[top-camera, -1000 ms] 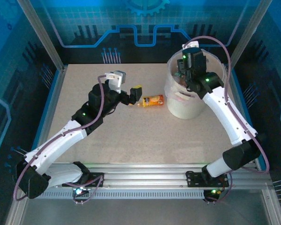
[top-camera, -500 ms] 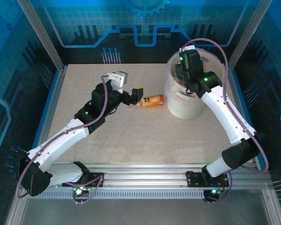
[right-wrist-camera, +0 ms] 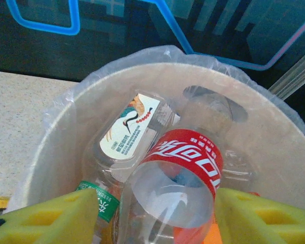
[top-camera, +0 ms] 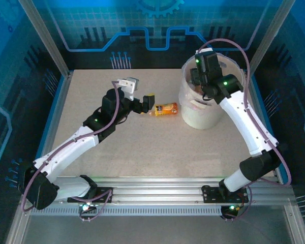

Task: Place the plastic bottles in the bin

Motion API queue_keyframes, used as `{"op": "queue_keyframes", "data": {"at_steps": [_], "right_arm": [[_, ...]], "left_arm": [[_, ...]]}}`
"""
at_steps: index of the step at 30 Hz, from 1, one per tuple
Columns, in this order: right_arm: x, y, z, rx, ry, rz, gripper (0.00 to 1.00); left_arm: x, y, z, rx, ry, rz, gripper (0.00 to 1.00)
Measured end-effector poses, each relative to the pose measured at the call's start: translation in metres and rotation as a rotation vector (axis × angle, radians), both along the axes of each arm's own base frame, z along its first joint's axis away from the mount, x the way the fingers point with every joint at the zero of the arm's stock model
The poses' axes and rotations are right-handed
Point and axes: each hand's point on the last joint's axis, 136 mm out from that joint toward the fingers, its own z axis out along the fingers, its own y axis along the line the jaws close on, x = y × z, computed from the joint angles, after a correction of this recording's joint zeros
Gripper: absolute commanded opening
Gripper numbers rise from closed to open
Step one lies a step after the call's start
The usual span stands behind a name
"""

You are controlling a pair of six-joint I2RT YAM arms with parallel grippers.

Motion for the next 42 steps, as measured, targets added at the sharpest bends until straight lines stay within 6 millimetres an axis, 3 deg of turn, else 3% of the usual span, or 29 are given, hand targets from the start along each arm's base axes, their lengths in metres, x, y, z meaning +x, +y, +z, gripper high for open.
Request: {"op": "queue_keyframes", "data": {"at_steps": [4, 7, 14, 22, 27, 32, 35, 42], "right_arm": [[-0.006, 0.001, 0.021, 0.033, -0.02, 0.01, 0.7], [-0.013, 0.005, 0.026, 0.039, -0.012, 0.018, 0.74], [-0.039, 0.025, 0.004, -0.005, 0.093, 0.052, 0.75], [-0.046, 0.012, -0.017, -0.074, 0.166, -0.04, 0.74], [-0.046, 0.002, -0.021, -0.113, 0.17, -0.099, 0.65], [-0.042, -0.003, -0.02, -0.143, 0.154, -0.128, 0.43], [-0.04, -0.006, -0.017, -0.158, 0.139, -0.14, 0.34], [-0.026, -0.023, 0.002, -0.139, 0.087, -0.18, 0.3]], "left_arm": [[0.0, 0.0, 0.0, 0.0, 0.001, 0.001, 0.99], [0.0, 0.0, 0.0, 0.0, 0.001, 0.001, 0.99], [0.0, 0.001, 0.0, 0.0, 0.001, 0.002, 0.99], [0.0, 0.001, 0.0, 0.0, 0.0, 0.002, 0.99], [0.0, 0.001, 0.0, 0.0, 0.0, 0.002, 0.99], [0.0, 0.001, 0.0, 0.0, 0.0, 0.003, 0.99], [0.001, 0.001, 0.0, 0.0, 0.0, 0.004, 0.99], [0.002, 0.003, 0.0, 0.0, 0.001, 0.009, 0.99]]}}
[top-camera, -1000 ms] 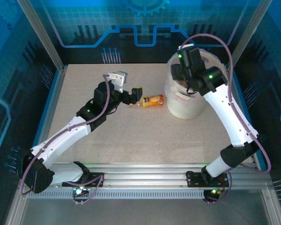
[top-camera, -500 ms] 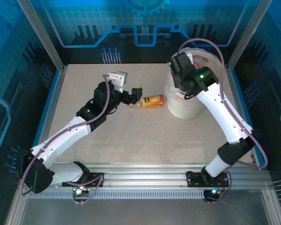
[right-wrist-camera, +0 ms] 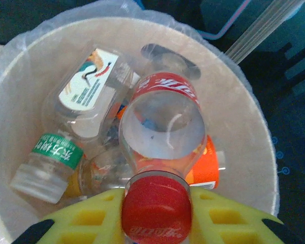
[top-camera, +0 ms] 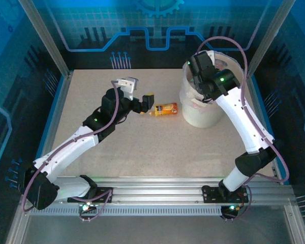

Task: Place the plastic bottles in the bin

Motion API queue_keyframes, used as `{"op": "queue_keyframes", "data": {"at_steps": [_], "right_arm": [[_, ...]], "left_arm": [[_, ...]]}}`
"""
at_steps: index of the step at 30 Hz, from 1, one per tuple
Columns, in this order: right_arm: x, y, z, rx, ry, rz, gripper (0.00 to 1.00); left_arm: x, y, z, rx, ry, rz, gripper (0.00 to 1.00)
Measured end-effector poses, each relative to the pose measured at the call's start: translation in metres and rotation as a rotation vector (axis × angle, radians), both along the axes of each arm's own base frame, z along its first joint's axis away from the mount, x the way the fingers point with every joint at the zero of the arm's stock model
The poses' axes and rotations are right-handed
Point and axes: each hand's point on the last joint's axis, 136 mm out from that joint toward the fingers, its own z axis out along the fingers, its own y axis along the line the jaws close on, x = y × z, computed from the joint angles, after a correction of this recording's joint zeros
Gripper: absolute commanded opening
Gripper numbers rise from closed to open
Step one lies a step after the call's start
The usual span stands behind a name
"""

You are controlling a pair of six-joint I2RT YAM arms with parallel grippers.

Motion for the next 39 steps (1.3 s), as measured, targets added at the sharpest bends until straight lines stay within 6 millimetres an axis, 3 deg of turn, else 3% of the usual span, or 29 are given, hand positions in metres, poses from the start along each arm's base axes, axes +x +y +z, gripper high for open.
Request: {"op": "queue_keyframes", "data": {"at_steps": [5, 13, 17, 22, 25, 29, 39], "right_arm": [[0.021, -0.01, 0.025, 0.023, -0.061, -0.029, 0.36], [0.051, -0.009, 0.054, 0.03, -0.132, -0.037, 0.37], [0.063, -0.022, 0.061, 0.056, -0.149, -0.057, 0.38], [0.075, -0.043, 0.054, 0.107, -0.127, -0.075, 0.32], [0.075, -0.051, 0.045, 0.136, -0.094, -0.076, 0.29], [0.072, -0.046, 0.041, 0.155, -0.068, -0.051, 0.28], [0.052, -0.037, 0.054, 0.191, -0.07, 0.007, 0.27]], "left_arm": [[0.0, 0.0, 0.0, 0.0, 0.0, 0.0, 0.99], [0.0, 0.0, 0.0, 0.0, 0.0, 0.0, 0.99], [0.0, 0.0, 0.0, 0.0, 0.0, 0.0, 0.99], [0.0, 0.0, 0.0, 0.0, 0.0, 0.0, 0.99], [0.0, 0.0, 0.0, 0.001, 0.0, 0.0, 0.99], [0.0, 0.0, 0.0, 0.0, 0.0, 0.0, 0.99], [0.0, 0.0, 0.0, 0.0, 0.0, 0.0, 0.99]]}}
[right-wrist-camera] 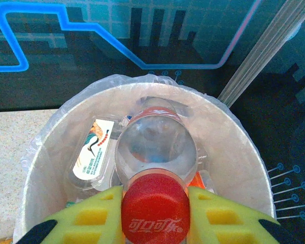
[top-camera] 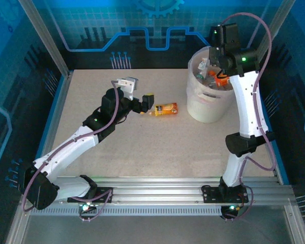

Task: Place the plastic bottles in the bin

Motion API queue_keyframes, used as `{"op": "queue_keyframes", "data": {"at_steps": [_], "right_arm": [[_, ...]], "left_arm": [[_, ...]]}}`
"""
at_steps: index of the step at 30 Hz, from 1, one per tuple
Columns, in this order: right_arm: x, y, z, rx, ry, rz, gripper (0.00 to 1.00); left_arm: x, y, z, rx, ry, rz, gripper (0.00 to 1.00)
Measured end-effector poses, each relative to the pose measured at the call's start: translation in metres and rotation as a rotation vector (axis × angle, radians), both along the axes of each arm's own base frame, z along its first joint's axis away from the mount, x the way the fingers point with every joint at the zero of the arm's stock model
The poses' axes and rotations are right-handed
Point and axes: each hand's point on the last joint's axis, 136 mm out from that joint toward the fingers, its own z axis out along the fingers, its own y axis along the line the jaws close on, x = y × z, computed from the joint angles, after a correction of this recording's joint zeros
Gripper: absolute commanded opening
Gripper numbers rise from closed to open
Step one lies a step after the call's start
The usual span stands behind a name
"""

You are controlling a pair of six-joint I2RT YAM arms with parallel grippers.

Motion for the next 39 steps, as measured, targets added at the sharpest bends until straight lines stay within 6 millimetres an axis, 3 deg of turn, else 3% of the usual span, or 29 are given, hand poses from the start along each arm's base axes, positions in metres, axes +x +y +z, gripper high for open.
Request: {"op": "queue_keyframes", "data": {"at_steps": [13, 18, 29, 34, 39], "right_arm": [[-0.012, -0.018, -0.001, -0.113, 0.048, -0.096, 0.25], [-0.008, -0.006, -0.011, -0.148, 0.071, -0.084, 0.3], [0.011, 0.051, -0.063, -0.288, 0.189, 0.031, 0.61], [0.011, 0.063, -0.074, -0.309, 0.214, 0.055, 0.65], [0.005, 0.061, -0.08, -0.313, 0.234, 0.049, 0.64]], "left_arm": [[0.0, 0.0, 0.0, 0.0, 0.0, 0.0, 0.99], [0.0, 0.0, 0.0, 0.0, 0.0, 0.0, 0.99], [0.0, 0.0, 0.0, 0.001, 0.0, 0.001, 0.99], [0.001, 0.001, 0.0, 0.002, -0.001, 0.007, 0.99], [0.001, 0.001, 0.0, 0.002, -0.001, 0.007, 0.99]]}}
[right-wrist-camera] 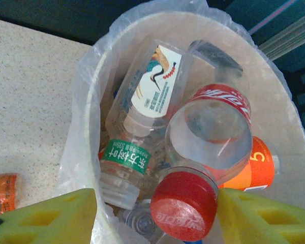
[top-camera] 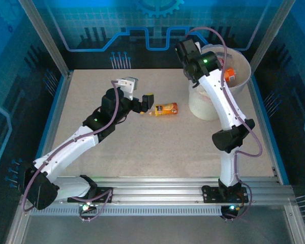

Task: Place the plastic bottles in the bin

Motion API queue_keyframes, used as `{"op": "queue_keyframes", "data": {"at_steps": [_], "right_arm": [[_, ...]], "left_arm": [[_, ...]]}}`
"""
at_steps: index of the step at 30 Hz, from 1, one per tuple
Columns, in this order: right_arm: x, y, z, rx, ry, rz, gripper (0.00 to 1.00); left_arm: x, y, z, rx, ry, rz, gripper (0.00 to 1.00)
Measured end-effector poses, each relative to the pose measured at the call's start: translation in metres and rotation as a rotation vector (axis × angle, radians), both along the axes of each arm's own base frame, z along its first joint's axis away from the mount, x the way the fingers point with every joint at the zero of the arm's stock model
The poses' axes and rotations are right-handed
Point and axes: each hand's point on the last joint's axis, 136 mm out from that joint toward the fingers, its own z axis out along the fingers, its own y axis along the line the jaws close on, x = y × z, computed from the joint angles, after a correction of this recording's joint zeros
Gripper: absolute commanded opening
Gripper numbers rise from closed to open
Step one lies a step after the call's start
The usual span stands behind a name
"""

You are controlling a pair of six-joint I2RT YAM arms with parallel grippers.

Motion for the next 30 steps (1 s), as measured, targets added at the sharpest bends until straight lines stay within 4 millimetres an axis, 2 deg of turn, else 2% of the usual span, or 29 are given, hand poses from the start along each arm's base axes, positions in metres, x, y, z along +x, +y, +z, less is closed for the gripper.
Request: {"op": "queue_keyframes", "data": {"at_steps": [10, 15, 16, 17, 18, 23, 25, 28, 30], "right_arm": [[-0.026, -0.008, -0.024, 0.038, 0.072, -0.016, 0.64], [-0.026, -0.002, -0.023, 0.09, 0.07, 0.002, 0.75], [-0.026, 0.0, -0.021, 0.101, 0.065, 0.007, 0.82], [-0.026, 0.0, -0.017, 0.107, 0.058, 0.012, 0.97], [-0.025, 0.001, -0.012, 0.112, 0.046, 0.017, 1.0], [-0.027, 0.002, 0.016, 0.142, -0.026, 0.034, 1.0], [-0.032, 0.002, 0.026, 0.151, -0.047, 0.043, 1.0], [-0.043, 0.003, 0.041, 0.168, -0.078, 0.06, 1.0], [-0.051, 0.003, 0.051, 0.183, -0.103, 0.071, 1.0]], "left_arm": [[0.0, 0.0, 0.0, 0.0, 0.001, 0.001, 0.99], [0.0, 0.001, -0.001, 0.003, 0.002, 0.007, 0.99], [0.001, 0.002, -0.001, 0.003, 0.002, 0.009, 0.99], [0.001, 0.002, -0.001, 0.004, 0.002, 0.01, 0.99], [0.001, 0.002, -0.001, 0.004, 0.002, 0.011, 0.99], [0.003, 0.005, -0.003, 0.046, -0.016, 0.007, 0.99], [0.007, 0.007, -0.01, 0.103, -0.032, -0.012, 0.99], [0.017, 0.006, -0.037, 0.197, -0.012, -0.069, 0.99], [0.026, 0.003, -0.064, 0.265, 0.026, -0.123, 0.99]]}}
